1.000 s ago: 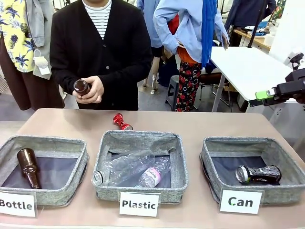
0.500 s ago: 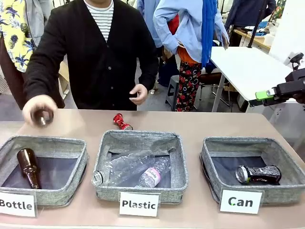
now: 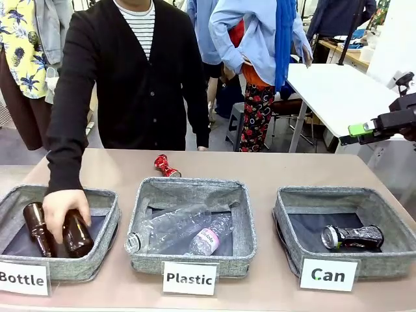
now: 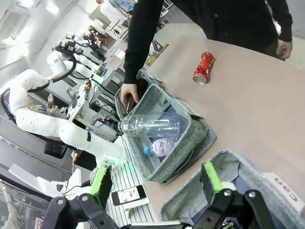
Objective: Sort the can waste into the basket.
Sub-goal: Pick up the can waste from the table and place it in the right Fabric basket.
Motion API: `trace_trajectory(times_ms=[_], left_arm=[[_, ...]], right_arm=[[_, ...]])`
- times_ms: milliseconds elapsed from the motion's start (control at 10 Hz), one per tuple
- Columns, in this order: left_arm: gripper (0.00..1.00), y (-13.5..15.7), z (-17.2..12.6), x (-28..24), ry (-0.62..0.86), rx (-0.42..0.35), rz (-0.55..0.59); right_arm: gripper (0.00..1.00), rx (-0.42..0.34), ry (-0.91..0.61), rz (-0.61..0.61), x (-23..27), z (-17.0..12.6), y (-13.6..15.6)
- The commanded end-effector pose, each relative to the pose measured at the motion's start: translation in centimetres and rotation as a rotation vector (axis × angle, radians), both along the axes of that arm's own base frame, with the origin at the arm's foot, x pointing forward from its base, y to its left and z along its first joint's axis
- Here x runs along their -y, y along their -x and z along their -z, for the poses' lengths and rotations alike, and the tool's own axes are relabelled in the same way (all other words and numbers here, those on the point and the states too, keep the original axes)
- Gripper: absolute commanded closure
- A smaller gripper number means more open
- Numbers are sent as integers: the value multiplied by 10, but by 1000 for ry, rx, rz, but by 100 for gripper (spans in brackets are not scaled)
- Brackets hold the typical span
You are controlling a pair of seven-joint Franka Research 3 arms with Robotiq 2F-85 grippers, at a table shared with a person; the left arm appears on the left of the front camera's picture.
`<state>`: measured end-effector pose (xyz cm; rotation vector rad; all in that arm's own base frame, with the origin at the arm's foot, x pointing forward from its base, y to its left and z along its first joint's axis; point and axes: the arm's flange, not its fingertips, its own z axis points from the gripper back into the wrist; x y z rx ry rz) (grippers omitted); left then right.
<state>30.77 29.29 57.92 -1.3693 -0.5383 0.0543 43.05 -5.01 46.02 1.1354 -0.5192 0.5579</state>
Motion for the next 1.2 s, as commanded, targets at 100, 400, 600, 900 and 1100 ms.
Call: trace_trajectory(times_ms=[100,400,600,900,1100], left_arm=[[0,-8,-14,14,-41,-26,26],[0,-22,-26,26,-88,-44,58],[0,-38,-35,43,-153,-88,86],[0,-49,-36,62,-221,-179,84],[0,-48,-26,51,-209,-181,112]], right_arm=[[0,16,3,-13,1,-1,1],[0,16,3,-13,1,-1,1],[0,16,3,-13,1,-1,1],[0,16,3,-13,1,-1,1],[0,16,3,-13,1,-1,1]])
